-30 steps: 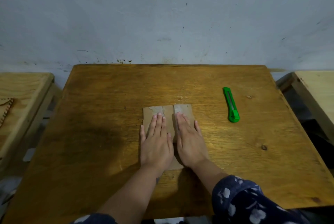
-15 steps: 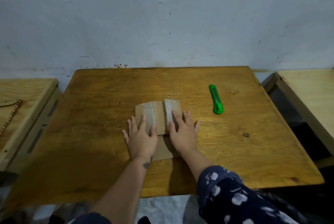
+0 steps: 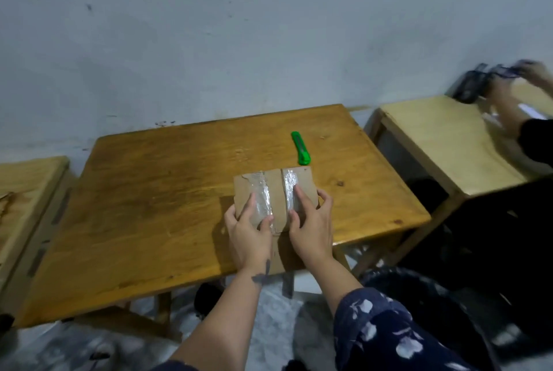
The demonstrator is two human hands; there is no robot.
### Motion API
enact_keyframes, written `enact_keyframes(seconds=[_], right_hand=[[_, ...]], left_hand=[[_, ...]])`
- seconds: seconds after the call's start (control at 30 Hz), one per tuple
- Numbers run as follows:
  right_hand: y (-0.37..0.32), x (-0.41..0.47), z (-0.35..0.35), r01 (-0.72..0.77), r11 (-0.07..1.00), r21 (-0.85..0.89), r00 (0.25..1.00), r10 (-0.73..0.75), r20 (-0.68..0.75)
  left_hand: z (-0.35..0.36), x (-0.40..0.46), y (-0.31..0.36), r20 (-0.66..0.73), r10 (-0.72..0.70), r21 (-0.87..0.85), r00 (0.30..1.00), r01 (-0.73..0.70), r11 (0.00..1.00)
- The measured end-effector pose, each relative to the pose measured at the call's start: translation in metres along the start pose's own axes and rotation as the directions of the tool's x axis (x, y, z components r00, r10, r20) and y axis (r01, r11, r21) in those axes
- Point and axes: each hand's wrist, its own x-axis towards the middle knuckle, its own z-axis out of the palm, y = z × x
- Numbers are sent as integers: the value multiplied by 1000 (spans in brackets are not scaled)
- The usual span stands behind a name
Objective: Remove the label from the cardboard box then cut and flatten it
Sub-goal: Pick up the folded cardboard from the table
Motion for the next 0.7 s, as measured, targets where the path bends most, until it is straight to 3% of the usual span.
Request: enact_keyframes(seconds=[0.13, 0.4, 0.5, 0.7], right_hand=[[34, -31, -51, -107, 990, -91, 990, 98, -97], [126, -87, -141, -340, 939, -44, 918, 321, -234], [173, -107, -161, -449, 894, -4, 878, 440, -190], [280, -147, -190, -663, 749, -1, 745, 660, 92]], left_hand=[[35, -50, 11, 130, 85, -5, 988, -85, 996], [118, -143, 21, 395, 187, 0, 900, -204, 979], [154, -173, 5, 483, 168, 44, 860, -215, 976], [229, -232, -41, 612, -120, 243, 782, -41, 969]])
